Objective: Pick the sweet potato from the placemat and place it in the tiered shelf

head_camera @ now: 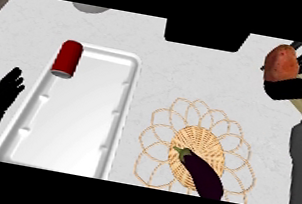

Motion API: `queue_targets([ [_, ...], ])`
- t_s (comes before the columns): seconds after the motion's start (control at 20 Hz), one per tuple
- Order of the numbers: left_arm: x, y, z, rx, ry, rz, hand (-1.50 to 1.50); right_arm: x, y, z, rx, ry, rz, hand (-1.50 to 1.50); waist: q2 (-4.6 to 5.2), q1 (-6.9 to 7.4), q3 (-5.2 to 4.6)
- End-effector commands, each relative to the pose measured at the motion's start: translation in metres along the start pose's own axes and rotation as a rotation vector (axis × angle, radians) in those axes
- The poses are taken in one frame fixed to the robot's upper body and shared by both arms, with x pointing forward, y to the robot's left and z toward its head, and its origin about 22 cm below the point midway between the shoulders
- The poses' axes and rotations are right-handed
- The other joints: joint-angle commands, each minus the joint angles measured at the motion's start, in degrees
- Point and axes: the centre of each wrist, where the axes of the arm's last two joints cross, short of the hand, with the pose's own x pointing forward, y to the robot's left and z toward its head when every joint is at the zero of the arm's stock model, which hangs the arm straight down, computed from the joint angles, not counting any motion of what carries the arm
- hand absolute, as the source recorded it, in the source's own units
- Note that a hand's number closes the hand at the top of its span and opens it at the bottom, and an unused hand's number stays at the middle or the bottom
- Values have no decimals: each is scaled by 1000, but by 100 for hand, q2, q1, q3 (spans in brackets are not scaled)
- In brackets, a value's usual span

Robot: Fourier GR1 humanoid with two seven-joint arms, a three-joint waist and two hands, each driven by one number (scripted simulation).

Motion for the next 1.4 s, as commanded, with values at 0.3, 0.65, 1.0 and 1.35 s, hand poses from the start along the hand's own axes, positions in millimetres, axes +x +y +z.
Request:
queue_targets([
  [0.3,13,-8,-8,-9,-6,-4,0,23,-87,44,-170,14,-172,150,9,22,-3],
  [0.65,-3,0,-11,-18,-8,3,0,49,-136,20,-323,34,-166,150,25,59,-8],
  [1.0,-3,-3,-13,-6,6,14,0,45,-161,-8,-358,101,13,150,19,41,-7],
  [1.35,4,3,-3,-27,7,-4,0,50,-179,-43,-360,139,64,150,31,112,-3],
])
